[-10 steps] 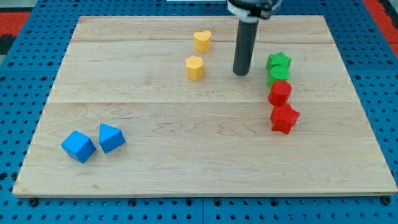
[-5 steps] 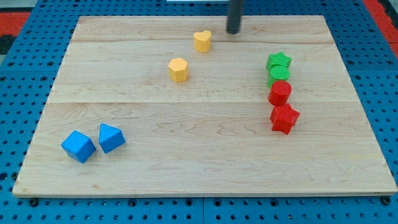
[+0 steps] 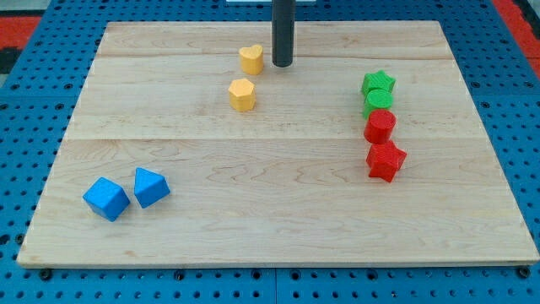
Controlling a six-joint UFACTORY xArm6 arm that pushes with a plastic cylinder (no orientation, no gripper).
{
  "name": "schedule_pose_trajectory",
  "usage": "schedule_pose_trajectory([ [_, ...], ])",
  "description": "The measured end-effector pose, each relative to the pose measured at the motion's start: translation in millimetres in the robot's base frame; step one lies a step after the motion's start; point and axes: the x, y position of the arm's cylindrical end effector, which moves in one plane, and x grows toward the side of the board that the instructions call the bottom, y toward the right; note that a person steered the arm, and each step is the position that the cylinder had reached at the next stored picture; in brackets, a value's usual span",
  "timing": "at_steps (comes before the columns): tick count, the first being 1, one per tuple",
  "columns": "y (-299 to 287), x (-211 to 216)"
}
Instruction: Drag the yellow blocks to the center
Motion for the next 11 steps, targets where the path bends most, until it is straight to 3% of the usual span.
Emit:
schedule_pose_trajectory([
  [1,5.9,-37.1],
  [2,-10.3,-42.4],
  [3,-57.7,-31.8],
  [5,-67.5,49.2],
  [6,-64.7,5.2],
  [7,-22.4,-9.1],
  [8,-20.2,6.6],
  [9,-42.3,52.1],
  [11,-10.7,47.6],
])
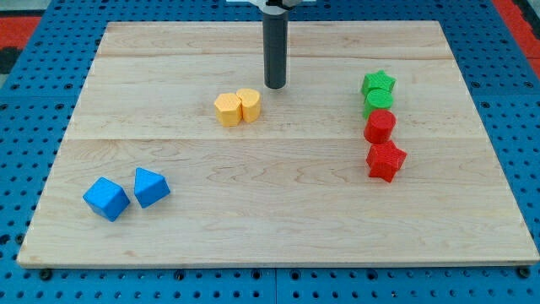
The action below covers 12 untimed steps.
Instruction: Drag the yellow blocks to the center
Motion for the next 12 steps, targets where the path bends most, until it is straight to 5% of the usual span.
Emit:
schedule_pose_trajectory([
  [7,38.5,-2.1],
  [9,204.9,-32.2],
  [12,242.0,-32.2],
])
